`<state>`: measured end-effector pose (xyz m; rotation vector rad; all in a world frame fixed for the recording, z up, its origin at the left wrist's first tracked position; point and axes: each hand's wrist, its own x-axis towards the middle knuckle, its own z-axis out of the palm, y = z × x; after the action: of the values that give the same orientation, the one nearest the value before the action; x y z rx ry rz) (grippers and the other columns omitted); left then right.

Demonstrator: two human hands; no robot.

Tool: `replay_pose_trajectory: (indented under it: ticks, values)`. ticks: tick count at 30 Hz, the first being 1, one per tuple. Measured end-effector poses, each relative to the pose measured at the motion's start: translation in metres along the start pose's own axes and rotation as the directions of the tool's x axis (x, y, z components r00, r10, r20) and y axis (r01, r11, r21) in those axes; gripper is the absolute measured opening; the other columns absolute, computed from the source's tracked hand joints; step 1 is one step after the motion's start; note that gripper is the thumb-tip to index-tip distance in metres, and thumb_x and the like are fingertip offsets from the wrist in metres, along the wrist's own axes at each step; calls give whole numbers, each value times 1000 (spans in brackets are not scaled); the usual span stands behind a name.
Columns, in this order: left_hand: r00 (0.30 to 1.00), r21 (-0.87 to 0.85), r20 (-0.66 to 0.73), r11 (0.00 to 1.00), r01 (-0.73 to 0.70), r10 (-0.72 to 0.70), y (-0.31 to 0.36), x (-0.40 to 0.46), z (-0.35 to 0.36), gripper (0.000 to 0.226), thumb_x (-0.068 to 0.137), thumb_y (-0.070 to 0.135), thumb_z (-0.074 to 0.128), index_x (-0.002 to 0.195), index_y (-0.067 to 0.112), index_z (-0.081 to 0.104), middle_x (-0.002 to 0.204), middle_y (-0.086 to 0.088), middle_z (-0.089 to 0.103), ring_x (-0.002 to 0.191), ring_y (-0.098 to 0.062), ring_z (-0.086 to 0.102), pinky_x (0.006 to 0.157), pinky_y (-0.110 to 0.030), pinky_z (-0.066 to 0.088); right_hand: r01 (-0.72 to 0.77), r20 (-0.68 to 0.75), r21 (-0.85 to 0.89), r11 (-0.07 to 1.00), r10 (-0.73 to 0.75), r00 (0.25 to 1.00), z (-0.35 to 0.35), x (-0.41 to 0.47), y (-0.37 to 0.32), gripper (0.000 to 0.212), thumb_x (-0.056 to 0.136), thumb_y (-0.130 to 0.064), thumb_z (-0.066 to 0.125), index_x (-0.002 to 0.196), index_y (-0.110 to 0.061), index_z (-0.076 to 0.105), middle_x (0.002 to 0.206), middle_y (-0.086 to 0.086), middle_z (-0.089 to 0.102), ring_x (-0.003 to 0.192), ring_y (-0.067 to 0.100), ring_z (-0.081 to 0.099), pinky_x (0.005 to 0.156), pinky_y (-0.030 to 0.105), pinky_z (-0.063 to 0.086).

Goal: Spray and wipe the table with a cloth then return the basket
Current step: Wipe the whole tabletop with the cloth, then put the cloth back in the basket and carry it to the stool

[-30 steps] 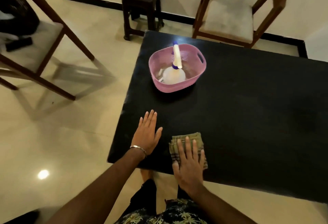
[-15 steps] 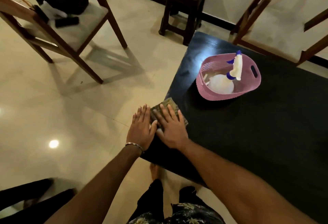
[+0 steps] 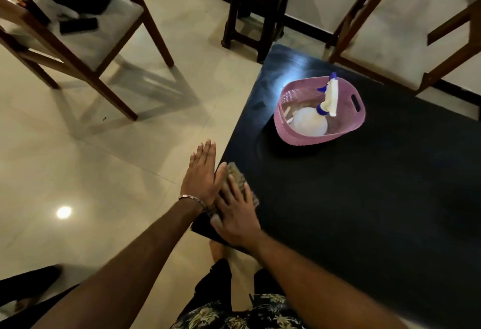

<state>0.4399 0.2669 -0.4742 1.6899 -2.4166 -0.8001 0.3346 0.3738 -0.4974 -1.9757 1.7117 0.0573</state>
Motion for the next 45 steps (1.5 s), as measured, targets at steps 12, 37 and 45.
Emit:
replay_pose_trajectory:
  ticks: [12,37,45]
  values:
    - [965,80,168,973,-215,199,91,-29,50,77,90,56,5,153,14,7,162,-3,2,149,-16,-4,116,-30,-8,-384,-63,38,923,386,920,26,-199,134,82,89,-50,41,156,-48,-6,167,-11,-12,152,12,-20,121,45,-12]
    - [956,30,253,986,-161,149,290,-54,155,60,100,46,30,152,17,19,157,-3,27,145,-15,23,117,-30,18,-576,-28,200,793,592,805,-20,-245,246,80,93,-55,24,154,-31,-21,157,4,-35,147,28,-32,112,49,-30]
    - [984,-75,154,994,-77,88,280,-45,150,46,96,42,46,135,19,48,126,1,55,114,-13,52,100,-31,44,-531,-162,674,513,805,571,-58,-249,257,60,93,-35,55,149,-25,37,149,-3,46,137,16,44,114,40,38]
